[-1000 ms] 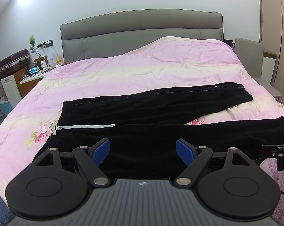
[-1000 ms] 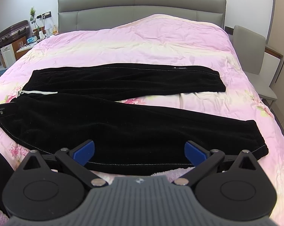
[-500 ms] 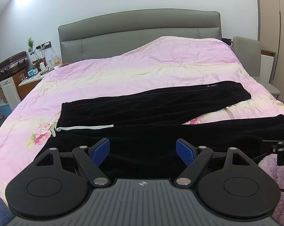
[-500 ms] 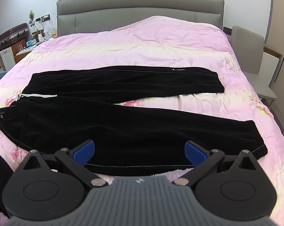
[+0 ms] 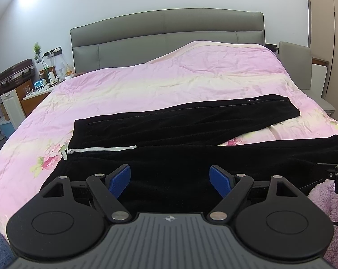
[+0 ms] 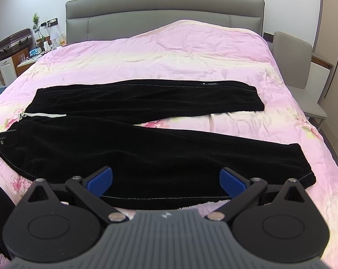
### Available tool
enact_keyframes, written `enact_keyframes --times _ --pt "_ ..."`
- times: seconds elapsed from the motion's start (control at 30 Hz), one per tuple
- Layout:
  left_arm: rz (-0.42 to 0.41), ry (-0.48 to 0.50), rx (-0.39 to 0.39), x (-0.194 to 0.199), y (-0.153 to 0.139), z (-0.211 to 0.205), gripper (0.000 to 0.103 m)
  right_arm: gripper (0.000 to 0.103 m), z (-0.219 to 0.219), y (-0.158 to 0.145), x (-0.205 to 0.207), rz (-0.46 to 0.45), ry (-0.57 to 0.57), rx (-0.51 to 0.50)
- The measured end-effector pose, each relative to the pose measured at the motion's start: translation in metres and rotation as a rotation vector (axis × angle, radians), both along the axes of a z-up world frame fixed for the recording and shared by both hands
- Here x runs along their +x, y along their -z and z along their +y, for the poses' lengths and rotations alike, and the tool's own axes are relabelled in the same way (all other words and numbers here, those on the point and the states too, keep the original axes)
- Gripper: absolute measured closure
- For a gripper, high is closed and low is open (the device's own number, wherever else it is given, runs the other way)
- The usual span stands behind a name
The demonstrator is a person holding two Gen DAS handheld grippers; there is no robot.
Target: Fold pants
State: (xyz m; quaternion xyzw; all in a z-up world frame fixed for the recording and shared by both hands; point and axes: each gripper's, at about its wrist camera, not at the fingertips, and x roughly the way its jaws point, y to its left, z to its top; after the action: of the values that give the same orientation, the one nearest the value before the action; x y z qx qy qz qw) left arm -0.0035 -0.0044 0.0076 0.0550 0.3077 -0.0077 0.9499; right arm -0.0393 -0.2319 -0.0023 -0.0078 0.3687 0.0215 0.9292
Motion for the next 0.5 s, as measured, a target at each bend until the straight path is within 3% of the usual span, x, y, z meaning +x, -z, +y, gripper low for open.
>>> enact_keyframes --times 0.5 --pt "0.003 0.004 -0.001 -0.0015 0.0034 0.0000 0.009 0.005 0.0019 -0.0006 0.0010 0.004 0.014 -0.004"
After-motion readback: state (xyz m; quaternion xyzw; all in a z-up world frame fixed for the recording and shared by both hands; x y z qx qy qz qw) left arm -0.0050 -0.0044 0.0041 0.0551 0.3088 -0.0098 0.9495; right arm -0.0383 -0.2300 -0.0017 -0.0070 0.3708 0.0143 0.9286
